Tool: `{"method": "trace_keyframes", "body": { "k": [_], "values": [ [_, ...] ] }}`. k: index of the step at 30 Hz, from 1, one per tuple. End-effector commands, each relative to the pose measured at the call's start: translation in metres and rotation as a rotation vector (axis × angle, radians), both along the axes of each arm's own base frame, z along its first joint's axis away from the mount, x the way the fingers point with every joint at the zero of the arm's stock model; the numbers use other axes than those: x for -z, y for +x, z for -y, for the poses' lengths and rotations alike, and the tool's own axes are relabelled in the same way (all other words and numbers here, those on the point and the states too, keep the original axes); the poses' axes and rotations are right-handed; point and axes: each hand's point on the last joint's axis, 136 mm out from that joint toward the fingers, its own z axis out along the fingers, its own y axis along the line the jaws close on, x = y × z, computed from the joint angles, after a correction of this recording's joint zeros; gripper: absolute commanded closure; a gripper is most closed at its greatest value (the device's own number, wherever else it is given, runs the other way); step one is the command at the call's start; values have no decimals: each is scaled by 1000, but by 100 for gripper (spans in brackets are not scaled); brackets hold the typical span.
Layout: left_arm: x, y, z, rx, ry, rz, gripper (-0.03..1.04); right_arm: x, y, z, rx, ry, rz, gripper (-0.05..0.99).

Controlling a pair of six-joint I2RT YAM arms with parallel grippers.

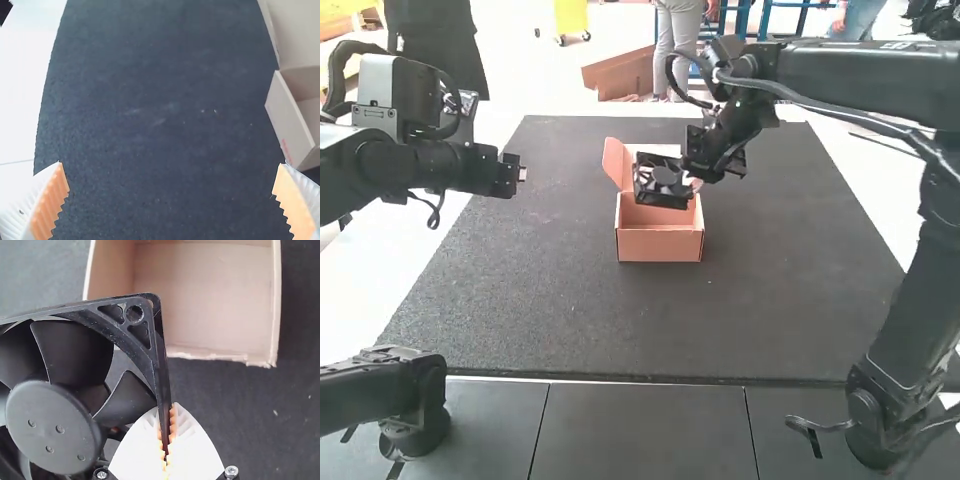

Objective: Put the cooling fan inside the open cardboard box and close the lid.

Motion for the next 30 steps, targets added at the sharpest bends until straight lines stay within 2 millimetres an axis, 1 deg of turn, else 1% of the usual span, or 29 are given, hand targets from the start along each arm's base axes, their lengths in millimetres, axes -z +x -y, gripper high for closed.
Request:
{"method": "trace_keyframes", "body": {
  "k": [1,7,11,16,20,28,30],
  "values": [
    [-11,-1,2,7,-2,31,4,-6,24,-8,24,-11,50,94],
    [-12,-1,2,5,-2,28,4,20,61,-9,35,-80,78,94],
    [-11,-2,2,5,-3,24,4,36,81,-8,48,-112,92,94],
    [-10,-2,1,3,-2,19,4,55,100,3,75,-174,95,94],
    [-9,-3,1,2,-2,13,4,73,102,2,70,-193,69,94],
    [-8,-3,0,-1,-5,13,4,95,97,-12,37,-169,16,94],
    [-8,-3,1,1,-5,14,4,97,95,-17,20,-150,1,85]
  ]
}}
